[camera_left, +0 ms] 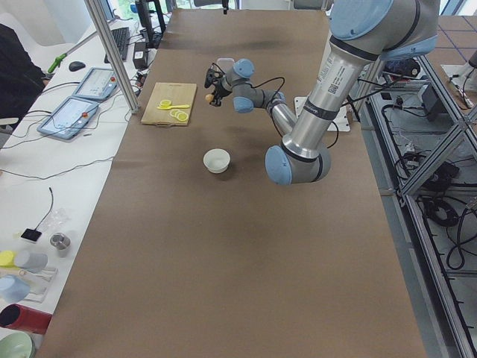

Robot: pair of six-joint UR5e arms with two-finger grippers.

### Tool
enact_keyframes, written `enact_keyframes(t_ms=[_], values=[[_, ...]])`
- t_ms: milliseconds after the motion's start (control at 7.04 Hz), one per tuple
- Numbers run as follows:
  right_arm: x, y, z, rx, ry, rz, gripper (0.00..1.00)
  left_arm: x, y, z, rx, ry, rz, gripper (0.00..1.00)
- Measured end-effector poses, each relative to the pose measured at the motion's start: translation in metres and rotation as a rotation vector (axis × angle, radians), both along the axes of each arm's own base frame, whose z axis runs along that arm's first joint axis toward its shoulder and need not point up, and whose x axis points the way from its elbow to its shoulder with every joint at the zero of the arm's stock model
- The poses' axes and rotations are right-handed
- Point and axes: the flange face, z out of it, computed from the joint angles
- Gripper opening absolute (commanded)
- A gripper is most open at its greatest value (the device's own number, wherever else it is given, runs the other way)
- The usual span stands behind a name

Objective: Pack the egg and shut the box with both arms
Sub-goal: 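Lift the egg out of the bowl and carry it to the egg box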

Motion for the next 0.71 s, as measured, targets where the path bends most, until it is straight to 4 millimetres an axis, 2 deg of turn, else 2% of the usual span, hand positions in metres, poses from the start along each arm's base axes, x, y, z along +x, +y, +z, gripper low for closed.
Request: enact_keyframes(t_ms=[284, 426, 710], values=[[-0.001, 0.001, -0.004, 0.034, -0.005, 0.000, 1.00, 0.062, 0.032, -0.044, 0.011, 0.046, -0.071, 0.00], [-0.002, 0.000, -0.010, 0.049, -0.012, -0.002, 1.00, 0.086, 0.035, -0.062, 0.018, 0.048, -0.095, 0.00], [-0.008, 0.000, -0.019, 0.063, -0.031, -0.013, 1.00, 0.128, 0.024, -0.096, 0.024, 0.029, -0.133, 0.00]])
